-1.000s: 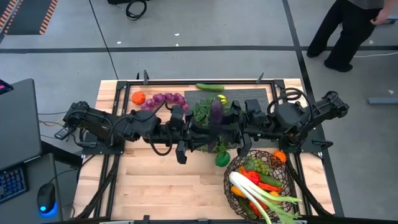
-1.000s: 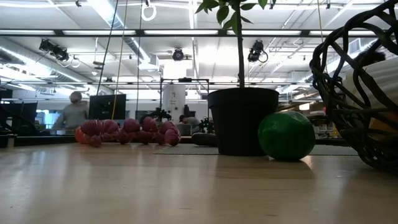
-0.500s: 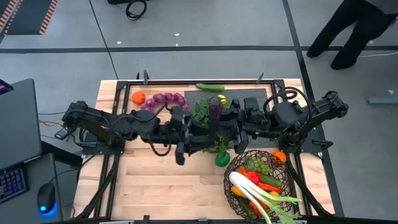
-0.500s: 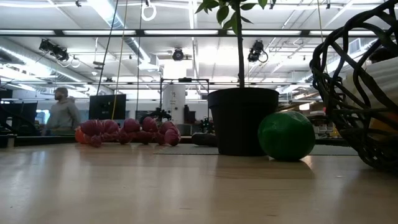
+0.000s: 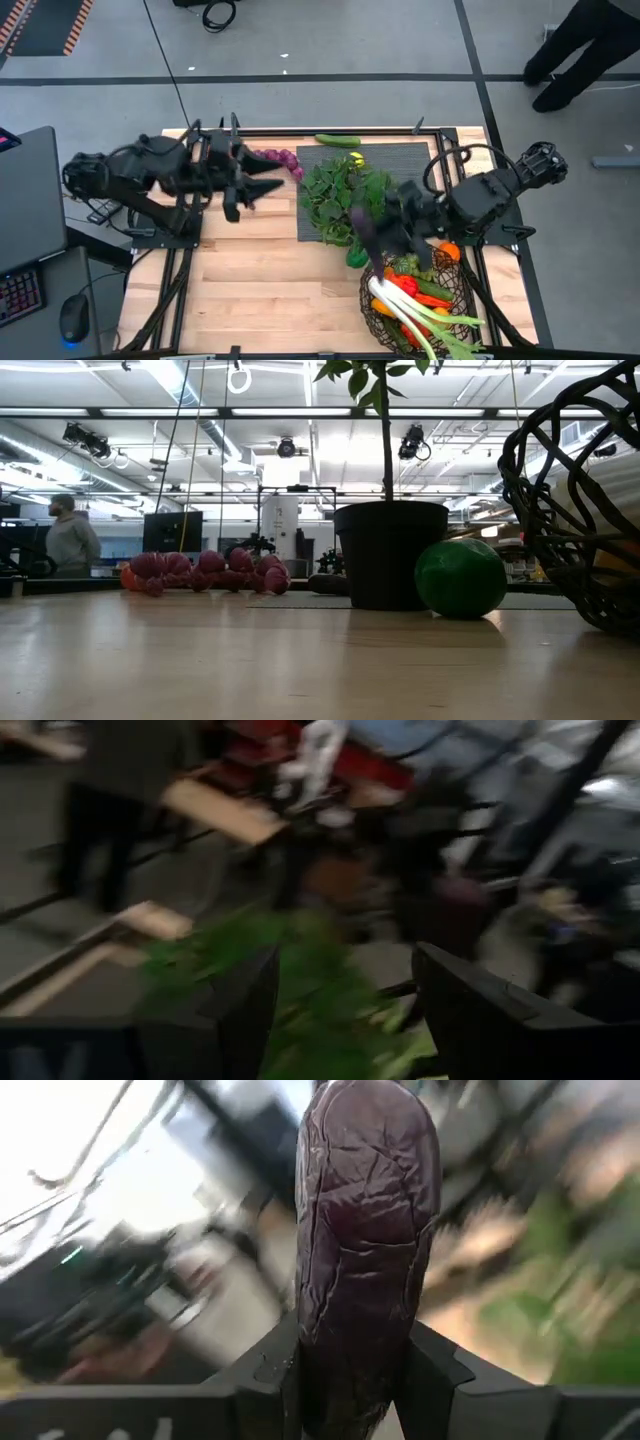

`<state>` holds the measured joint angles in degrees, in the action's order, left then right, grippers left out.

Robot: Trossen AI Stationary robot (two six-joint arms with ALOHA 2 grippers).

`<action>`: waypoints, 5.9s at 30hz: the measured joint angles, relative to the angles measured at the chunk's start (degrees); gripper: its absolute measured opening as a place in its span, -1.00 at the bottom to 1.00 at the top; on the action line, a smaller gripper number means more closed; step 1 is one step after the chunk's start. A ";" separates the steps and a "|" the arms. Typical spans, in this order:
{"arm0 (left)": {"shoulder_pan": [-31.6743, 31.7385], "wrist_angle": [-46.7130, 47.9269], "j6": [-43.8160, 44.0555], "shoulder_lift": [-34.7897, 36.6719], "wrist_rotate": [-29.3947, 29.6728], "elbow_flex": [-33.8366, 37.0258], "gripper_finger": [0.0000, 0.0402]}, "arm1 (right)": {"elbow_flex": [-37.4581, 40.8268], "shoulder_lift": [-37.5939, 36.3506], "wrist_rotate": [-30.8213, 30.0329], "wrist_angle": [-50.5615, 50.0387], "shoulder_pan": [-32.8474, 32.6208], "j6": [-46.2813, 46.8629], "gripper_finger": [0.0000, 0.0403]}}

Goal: Build produce basket
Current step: Put the left purple eggplant into the brown wire basket, then put the orange squash into the brown wire basket

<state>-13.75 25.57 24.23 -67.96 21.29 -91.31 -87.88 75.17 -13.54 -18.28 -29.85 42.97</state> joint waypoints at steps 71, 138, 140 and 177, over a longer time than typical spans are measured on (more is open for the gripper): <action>73.50 37.14 -25.45 -22.46 -12.22 24.75 0.39 | 0.02 16.69 15.74 -32.59 -22.06 76.66 0.54; 70.74 37.35 -6.87 -37.84 -9.68 26.12 0.80 | 0.02 16.58 10.49 -29.36 -27.59 75.57 0.53; 70.76 37.50 -6.88 -37.84 -9.58 26.12 0.78 | 0.02 16.58 10.56 -29.25 -27.85 75.57 0.53; 72.52 33.50 -14.85 -38.22 -5.86 16.00 0.76 | 0.02 16.58 8.59 -24.61 -27.95 75.77 0.53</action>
<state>58.77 59.07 9.39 -106.18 15.43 -75.31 -87.85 91.74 -4.96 -42.89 -57.80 118.74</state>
